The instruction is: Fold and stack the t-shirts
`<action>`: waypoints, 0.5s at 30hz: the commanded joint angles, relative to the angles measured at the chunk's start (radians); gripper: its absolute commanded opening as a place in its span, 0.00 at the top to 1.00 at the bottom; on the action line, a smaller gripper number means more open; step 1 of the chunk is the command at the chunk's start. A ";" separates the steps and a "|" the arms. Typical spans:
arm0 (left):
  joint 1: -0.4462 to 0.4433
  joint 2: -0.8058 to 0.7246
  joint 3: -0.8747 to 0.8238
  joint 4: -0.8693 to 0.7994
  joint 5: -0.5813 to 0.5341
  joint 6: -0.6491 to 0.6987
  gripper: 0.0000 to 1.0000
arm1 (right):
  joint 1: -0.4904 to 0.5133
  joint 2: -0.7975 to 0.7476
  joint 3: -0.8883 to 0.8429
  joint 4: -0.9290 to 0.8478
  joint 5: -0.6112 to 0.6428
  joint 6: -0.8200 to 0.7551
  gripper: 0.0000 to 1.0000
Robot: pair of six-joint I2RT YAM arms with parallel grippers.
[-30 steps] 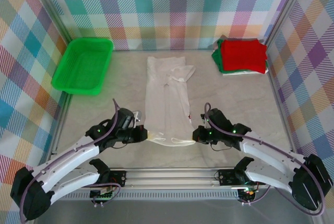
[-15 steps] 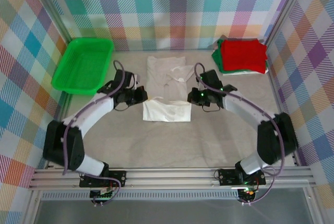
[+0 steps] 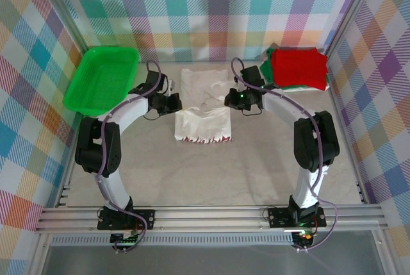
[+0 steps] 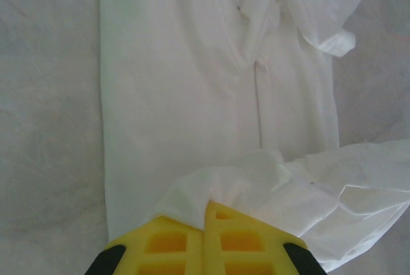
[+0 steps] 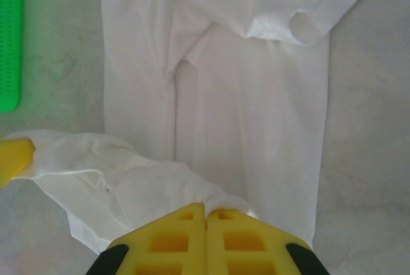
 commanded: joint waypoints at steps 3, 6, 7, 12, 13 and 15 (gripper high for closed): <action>0.031 0.097 0.167 -0.031 -0.030 0.055 0.85 | -0.039 0.102 0.141 -0.014 -0.025 -0.033 0.97; 0.049 0.201 0.332 -0.065 -0.068 0.086 0.47 | -0.064 0.217 0.326 -0.091 -0.042 -0.045 0.66; 0.056 0.236 0.396 -0.096 -0.094 0.092 0.45 | -0.075 0.254 0.387 -0.120 -0.058 -0.041 0.66; 0.043 0.165 0.408 -0.132 -0.107 0.070 0.43 | -0.073 0.166 0.361 -0.103 -0.069 -0.068 0.65; 0.027 0.108 0.336 -0.101 -0.128 0.063 0.43 | -0.067 0.121 0.309 -0.088 -0.073 -0.076 0.65; -0.008 0.007 0.192 -0.055 -0.150 0.055 0.43 | -0.049 0.032 0.177 -0.043 -0.101 -0.091 0.65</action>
